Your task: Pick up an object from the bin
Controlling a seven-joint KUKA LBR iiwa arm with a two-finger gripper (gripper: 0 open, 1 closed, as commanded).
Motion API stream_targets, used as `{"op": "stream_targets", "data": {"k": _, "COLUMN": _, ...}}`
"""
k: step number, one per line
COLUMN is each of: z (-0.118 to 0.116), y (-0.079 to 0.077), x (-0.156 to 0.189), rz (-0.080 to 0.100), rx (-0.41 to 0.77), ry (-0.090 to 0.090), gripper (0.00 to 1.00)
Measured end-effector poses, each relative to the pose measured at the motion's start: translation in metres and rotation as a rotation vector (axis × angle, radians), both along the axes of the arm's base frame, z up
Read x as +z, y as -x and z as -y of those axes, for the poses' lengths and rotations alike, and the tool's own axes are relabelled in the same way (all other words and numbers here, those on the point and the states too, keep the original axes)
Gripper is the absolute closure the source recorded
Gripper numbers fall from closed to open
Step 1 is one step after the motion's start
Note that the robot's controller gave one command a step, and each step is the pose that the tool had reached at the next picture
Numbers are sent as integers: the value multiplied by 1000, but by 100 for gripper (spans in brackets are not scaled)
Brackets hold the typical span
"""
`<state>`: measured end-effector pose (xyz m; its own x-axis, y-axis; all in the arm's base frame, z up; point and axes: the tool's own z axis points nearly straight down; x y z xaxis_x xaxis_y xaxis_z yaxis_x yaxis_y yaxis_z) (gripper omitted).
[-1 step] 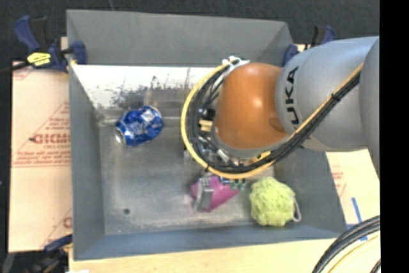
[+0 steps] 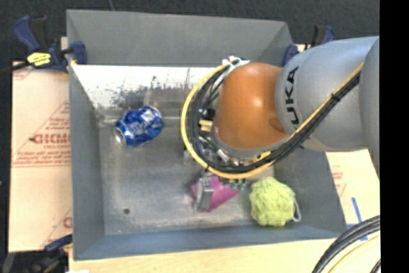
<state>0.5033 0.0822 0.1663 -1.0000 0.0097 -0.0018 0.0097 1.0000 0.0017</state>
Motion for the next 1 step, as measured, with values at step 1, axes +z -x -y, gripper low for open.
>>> {"op": "stream_targets", "data": {"k": 1, "z": -6, "y": 14, "x": 12, "rz": -1, "rx": 62, "ry": 1, "gripper": 0}}
